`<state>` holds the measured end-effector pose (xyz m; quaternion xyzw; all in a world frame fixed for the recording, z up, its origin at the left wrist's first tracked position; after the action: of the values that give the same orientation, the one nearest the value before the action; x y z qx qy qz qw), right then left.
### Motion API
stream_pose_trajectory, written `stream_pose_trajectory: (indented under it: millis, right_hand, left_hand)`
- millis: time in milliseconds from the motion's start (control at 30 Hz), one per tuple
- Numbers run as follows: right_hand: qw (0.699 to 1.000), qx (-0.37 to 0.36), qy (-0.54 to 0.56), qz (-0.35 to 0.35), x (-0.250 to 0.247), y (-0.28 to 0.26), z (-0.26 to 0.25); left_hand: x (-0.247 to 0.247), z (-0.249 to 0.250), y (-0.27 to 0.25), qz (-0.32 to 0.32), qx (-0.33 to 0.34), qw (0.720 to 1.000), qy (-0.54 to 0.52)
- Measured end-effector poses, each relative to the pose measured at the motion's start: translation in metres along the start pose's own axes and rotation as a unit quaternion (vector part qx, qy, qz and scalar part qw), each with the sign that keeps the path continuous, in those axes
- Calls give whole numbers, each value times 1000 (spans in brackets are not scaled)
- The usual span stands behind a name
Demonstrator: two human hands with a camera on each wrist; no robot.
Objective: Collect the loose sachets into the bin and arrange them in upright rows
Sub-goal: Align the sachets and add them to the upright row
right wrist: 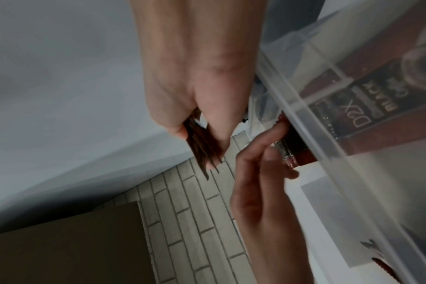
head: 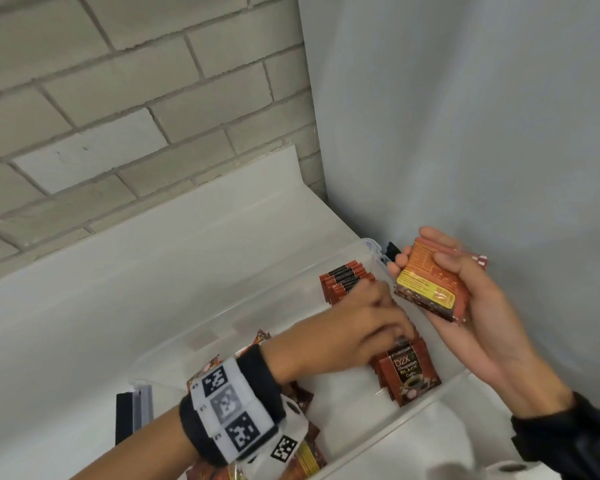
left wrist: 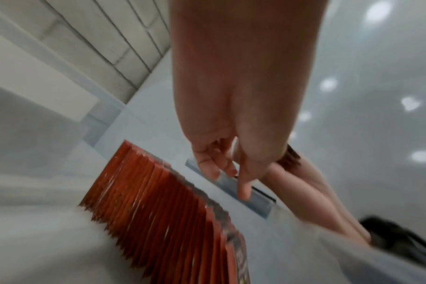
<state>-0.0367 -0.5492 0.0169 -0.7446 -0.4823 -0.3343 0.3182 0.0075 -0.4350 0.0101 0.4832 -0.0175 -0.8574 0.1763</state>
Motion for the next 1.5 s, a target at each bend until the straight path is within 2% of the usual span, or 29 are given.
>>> stream_pose_trajectory:
  millis: [133, 233, 333, 533, 633, 800, 933, 1100, 1167, 1267, 1333, 1400, 1500]
  right_hand:
    - [996, 4, -87, -10, -1, 0, 3]
    - [991, 7, -133, -9, -3, 0, 4]
    - [987, 15, -159, -25, -1, -1, 6]
    - [986, 7, -160, -48, 0, -3, 5]
    - [986, 18, -155, -60, 0, -3, 7]
    - [987, 58, -140, -49, -1, -2, 10]
    - [974, 80, -203, -60, 2, -2, 15]
    - [971, 90, -203, -84, 4, -5, 13]
    - [971, 97, -207, -77, 3, -5, 13]
    - [973, 86, -206, -51, 2, -4, 11]
    - [975, 75, -205, -41, 2, -4, 10]
    - [976, 68, -202, -38, 1, -3, 9]
    - [976, 62, -203, -47, 2, -3, 10]
  left_hand:
    - [-37, -15, -1, 118, -122, 985, -24]
    - [-53, -9, 1, 179, -167, 963, -113]
    - [-54, 1, 4, 171, -170, 948, -210]
    - [-54, 1, 6, 189, -160, 930, -271]
    - [-62, 2, 6, 191, -133, 923, -306]
    - [-75, 12, 3, 154, -50, 937, -309]
    - [-73, 15, 1, 127, -21, 937, -324]
    - [-70, -2, -2, 146, -48, 960, -236]
    - [-70, -6, -3, 155, -57, 960, -225]
    - [-72, -9, -5, 188, -85, 947, -247]
    - [-74, -8, -7, 201, -124, 927, -292]
    - [-74, -6, -8, 188, -157, 914, -324]
    - [-71, -3, -9, 144, -178, 921, -315]
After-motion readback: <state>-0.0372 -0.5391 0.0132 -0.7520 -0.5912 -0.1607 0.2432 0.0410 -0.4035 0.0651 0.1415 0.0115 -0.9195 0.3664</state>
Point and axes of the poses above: each hand's wrist, its own y-axis towards the middle knuckle, its own x-axis out of the palm, z = x × y, the point moved 5 cm from there along y, towards the middle knuckle, and after that the axes turned 5 degrees about z, right-handed, at the moved point
